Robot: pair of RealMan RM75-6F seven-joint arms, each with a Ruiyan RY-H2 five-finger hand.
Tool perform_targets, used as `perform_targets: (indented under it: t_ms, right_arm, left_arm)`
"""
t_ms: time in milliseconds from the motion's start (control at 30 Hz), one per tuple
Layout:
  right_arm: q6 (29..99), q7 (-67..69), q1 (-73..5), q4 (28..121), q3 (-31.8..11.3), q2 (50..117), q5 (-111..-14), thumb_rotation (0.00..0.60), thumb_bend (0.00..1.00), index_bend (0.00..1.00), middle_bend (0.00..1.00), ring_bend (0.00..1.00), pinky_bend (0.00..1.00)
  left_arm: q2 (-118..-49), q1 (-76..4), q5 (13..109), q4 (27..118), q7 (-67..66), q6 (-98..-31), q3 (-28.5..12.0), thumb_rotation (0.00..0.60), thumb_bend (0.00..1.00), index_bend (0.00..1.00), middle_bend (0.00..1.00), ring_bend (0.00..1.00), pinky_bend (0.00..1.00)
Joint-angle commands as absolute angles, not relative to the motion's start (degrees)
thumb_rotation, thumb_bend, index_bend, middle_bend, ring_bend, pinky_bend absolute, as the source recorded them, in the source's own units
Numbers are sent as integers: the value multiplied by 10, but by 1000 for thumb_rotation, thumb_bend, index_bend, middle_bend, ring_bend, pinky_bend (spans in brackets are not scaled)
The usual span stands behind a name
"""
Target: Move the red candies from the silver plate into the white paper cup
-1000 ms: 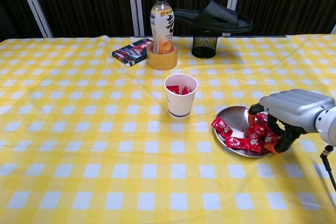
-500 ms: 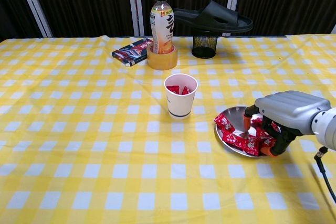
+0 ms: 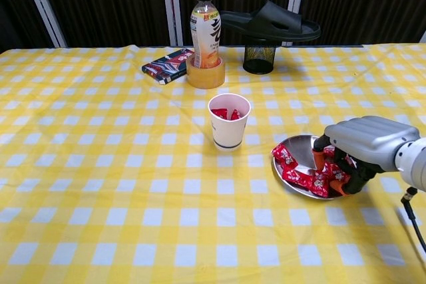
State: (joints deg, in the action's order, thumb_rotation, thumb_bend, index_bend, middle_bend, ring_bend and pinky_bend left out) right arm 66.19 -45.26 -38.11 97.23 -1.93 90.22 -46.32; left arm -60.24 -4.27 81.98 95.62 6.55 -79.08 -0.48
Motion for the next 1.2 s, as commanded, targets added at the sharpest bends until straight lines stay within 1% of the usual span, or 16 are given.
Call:
perform_targets:
  t_ms: [33, 233, 367, 433, 733, 867, 1100, 1200]
  right_arm:
    - [662, -453, -381, 973, -19, 901, -463, 600, 446, 464, 817, 925, 980]
    - [662, -452, -379, 975, -19, 901, -466, 600, 447, 462, 817, 925, 981]
    - [663, -453, -380, 975, -20, 902, -471, 600, 447, 410, 818, 925, 980]
    - [665, -456, -381, 975, -23, 902, -469, 600, 447, 399, 818, 925, 980]
    - [678, -481, -384, 972, -29, 905, -450, 600, 447, 392, 817, 925, 981]
    - [687, -502, -384, 972, -29, 908, -430, 600, 447, 374, 818, 925, 980]
    - [688, -516, -386, 972, -28, 910, -409, 600, 447, 374, 817, 925, 980]
    - [687, -515, -385, 972, -28, 911, -408, 600, 447, 421, 817, 925, 981]
  left_arm:
    - [-602, -43, 820, 956, 66, -791, -5, 600, 32, 0, 0, 0, 0]
    - [-603, -42, 820, 956, 65, -791, -5, 600, 32, 0, 0, 0, 0]
    - [-602, -42, 820, 956, 65, -791, -5, 600, 32, 0, 0, 0, 0]
    - [-602, -42, 820, 957, 65, -792, -5, 600, 32, 0, 0, 0, 0]
    - [-601, -42, 819, 958, 66, -790, -4, 600, 32, 0, 0, 0, 0]
    - [-601, -42, 820, 958, 67, -790, -4, 600, 32, 0, 0, 0, 0]
    - [-600, -42, 821, 959, 68, -790, -3, 600, 32, 0, 0, 0, 0]
    - [-600, -42, 822, 959, 69, -790, -3, 600, 32, 0, 0, 0, 0]
